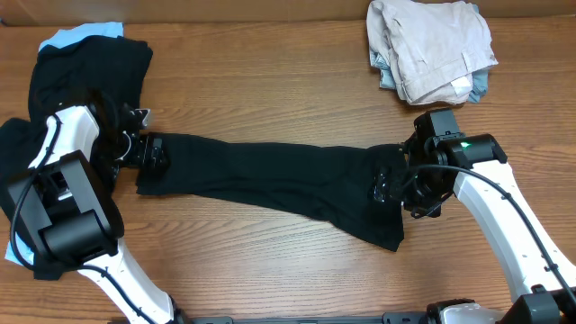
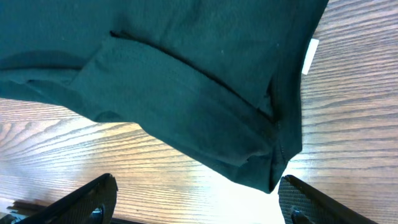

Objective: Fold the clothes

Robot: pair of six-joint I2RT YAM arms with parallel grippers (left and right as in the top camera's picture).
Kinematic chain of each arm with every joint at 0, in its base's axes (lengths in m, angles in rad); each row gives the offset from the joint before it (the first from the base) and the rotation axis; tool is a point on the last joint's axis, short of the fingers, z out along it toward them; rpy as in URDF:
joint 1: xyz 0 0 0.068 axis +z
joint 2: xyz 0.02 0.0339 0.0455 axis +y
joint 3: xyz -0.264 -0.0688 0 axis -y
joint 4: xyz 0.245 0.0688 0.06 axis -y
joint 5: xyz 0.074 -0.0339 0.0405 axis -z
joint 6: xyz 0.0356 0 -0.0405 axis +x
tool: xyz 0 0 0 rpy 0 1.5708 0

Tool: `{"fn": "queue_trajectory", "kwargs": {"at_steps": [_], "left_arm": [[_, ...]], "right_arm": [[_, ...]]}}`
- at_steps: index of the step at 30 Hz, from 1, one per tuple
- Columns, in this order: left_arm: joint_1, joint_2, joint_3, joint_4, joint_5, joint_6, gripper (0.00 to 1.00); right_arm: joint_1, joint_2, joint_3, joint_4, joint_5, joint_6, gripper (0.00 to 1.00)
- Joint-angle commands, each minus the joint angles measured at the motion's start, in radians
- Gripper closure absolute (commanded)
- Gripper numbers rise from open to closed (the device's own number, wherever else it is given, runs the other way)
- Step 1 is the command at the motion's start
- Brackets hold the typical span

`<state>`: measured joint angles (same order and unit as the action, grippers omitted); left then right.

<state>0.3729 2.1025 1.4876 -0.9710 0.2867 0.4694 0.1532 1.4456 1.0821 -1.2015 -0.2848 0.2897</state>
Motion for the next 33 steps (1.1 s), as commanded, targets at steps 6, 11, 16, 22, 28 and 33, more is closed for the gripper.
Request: {"fn": "queue_trajectory", "kwargs": {"at_steps": [6, 11, 16, 22, 28, 33], "left_arm": [[-0.025, 0.006, -0.099, 0.087, -0.021, -0.067, 0.36], [-0.057, 0.006, -0.098, 0.087, -0.018, -0.093, 0.96], [-0.067, 0.006, -0.037, 0.039, -0.032, -0.121, 0.96], [-0.051, 0.006, 0.238, -0.214, -0.058, -0.133, 0.96], [-0.090, 0.006, 0.541, -0.452, -0.095, -0.079, 0.96], [-0.172, 0.006, 0.678, -0.575, -0.189, -0.077, 0.96]], "right_arm": [[0.003, -0.010, 0.033, 0.027, -0.006, -0.005, 0.15], [0.003, -0.010, 0.033, 0.048, -0.006, -0.005, 0.17], [0.003, -0.010, 0.033, 0.069, -0.006, -0.005, 0.17], [0.003, -0.010, 0.033, 0.095, -0.006, -0.005, 0.18], [0.003, -0.010, 0.033, 0.074, -0.010, -0.005, 0.18], [0.003, -0.010, 0.033, 0.066, -0.017, -0.005, 0.18]]}}
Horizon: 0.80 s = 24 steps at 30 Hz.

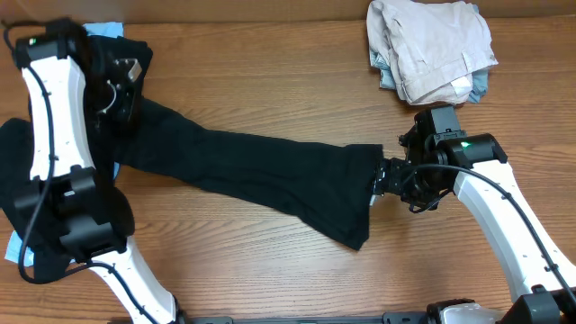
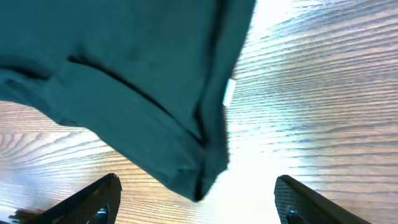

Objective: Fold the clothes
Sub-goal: 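Lift the strip's left end with the left gripper and fold it rightward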

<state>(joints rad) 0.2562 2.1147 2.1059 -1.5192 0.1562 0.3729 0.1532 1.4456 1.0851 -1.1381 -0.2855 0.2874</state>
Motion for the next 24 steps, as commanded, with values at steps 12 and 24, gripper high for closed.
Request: {"fn": "queue_trajectory", "kwargs": {"at_steps": [12, 24], "left_arm": [[-0.379, -0.005, 0.054, -0.033, -0.025, 0.041, 0.96], [-0.629, -0.005, -0.115, 0.056, -0.025, -0.030, 0.96]], "right_arm": [[0.003, -0.010, 0.030, -0.015, -0.030, -0.003, 0.15], [0.003, -0.010, 0.030, -0.007, -0.030, -0.007, 0.15]]}}
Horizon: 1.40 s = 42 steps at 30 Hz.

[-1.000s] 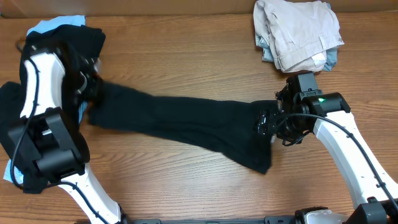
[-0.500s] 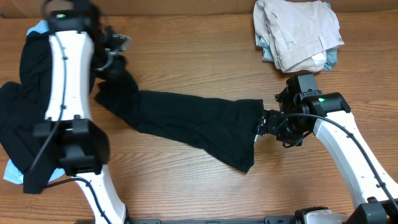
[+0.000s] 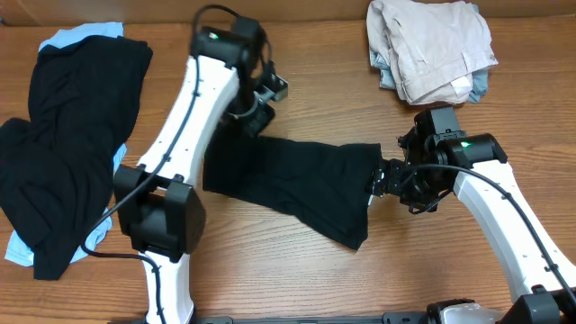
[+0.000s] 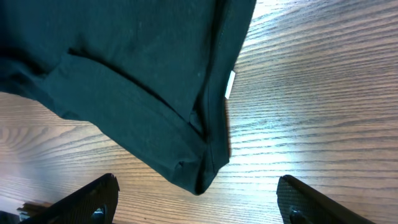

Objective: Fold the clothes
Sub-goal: 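Lift the strip's left end with the left gripper and fold it rightward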

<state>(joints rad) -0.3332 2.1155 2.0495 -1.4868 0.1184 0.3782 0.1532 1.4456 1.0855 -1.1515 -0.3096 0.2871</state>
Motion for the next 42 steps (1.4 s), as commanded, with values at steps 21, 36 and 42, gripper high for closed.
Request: {"fn": "queue_trajectory", "kwargs": {"at_steps": [21, 36, 42], "left_arm": [[-0.071, -0.006, 0.278, -0.056, 0.004, -0.203, 0.00], [-0.032, -0.006, 0.335, -0.087, -0.034, -0.203, 0.00], [-0.032, -0.006, 0.335, -0.087, -0.076, -0.211, 0.00]], "right_arm": [[0.003, 0.241, -0.047, 0.214, -0.011, 0.001, 0.12], [0.005, 0.340, -0.196, 0.399, -0.345, -0.008, 0.45], [-0.001, 0.339, -0.196, 0.441, -0.346, -0.006, 0.93]]}}
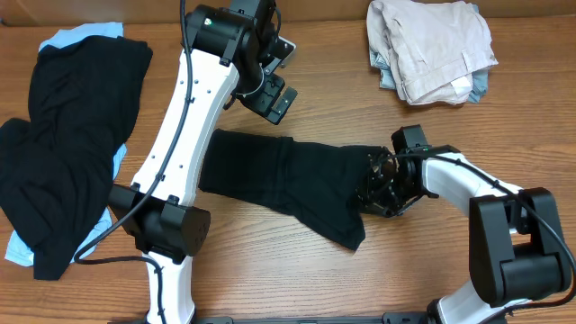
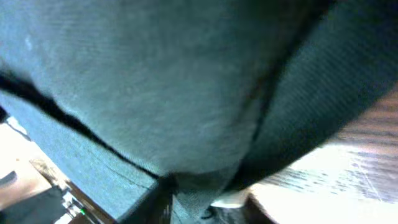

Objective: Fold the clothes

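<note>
The black garment [image 1: 279, 180] lies on the table in the overhead view, folded over to a short slanted strip. My left gripper [image 1: 274, 97] hangs above and behind its left half, apart from the cloth, holding nothing; it looks open. My right gripper [image 1: 371, 191] sits at the garment's right edge. In the right wrist view, dark cloth [image 2: 155, 81] fills nearly the whole frame. The right gripper [image 2: 205, 200] has its jaws close together there, with a fold of cloth pinched between them.
A heap of black clothes [image 1: 63, 135] over a light blue cloth [image 1: 81, 36] lies at the far left. A stack of folded beige and grey clothes [image 1: 432, 45] sits at the back right. Bare wooden table [image 1: 342, 108] lies between them.
My left gripper held the garment's left end; now that end lies on the table and the gripper is raised clear of it. My right gripper, open beside the hem, is now shut on the right edge.
The garment lay stretched long across the table, my left gripper at its left end and my right open over its right end. Then the left end was raised at the back left. Then it was at the middle, the garment half as long. Now it lies folded.
</note>
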Robot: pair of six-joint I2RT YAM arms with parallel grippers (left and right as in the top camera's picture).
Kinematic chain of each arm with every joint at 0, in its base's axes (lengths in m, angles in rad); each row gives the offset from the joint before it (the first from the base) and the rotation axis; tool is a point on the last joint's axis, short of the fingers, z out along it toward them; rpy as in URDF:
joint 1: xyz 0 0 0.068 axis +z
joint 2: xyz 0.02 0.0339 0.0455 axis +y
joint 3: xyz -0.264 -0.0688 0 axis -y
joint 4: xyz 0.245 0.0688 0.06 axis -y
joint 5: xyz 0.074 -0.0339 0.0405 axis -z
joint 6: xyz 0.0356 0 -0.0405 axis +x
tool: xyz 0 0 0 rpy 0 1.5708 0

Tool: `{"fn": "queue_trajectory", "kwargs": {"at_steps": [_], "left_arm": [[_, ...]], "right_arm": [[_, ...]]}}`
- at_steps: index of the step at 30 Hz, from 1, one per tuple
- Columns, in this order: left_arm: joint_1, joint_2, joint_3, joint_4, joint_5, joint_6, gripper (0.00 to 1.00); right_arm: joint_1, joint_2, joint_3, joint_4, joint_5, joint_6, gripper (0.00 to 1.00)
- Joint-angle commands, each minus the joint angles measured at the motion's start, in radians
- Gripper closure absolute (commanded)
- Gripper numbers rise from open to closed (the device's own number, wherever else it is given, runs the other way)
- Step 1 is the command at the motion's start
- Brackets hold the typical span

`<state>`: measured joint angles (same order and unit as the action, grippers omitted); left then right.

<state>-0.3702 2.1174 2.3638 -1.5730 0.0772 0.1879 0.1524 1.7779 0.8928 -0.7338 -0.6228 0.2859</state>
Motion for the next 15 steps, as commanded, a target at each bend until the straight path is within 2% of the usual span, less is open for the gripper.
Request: {"fn": "queue_trajectory", "kwargs": {"at_steps": [1, 8, 11, 15], "left_arm": [[0.006, -0.008, 0.020, -0.001, -0.053, -0.032, 0.00], [0.050, -0.008, 0.021, -0.001, -0.137, -0.114, 0.00], [0.107, -0.008, 0.021, -0.002, -0.136, -0.148, 0.00], [0.177, -0.008, 0.021, -0.005, -0.122, -0.183, 0.00]], "right_arm": [[-0.008, 0.006, -0.001, 0.032, -0.033, -0.004, 0.96], [-0.143, -0.041, 0.025, -0.023, -0.023, -0.053, 0.96], [-0.259, -0.115, 0.054, -0.147, -0.023, -0.136, 0.96], [-0.333, -0.202, 0.105, -0.287, -0.002, -0.217, 0.96]]}}
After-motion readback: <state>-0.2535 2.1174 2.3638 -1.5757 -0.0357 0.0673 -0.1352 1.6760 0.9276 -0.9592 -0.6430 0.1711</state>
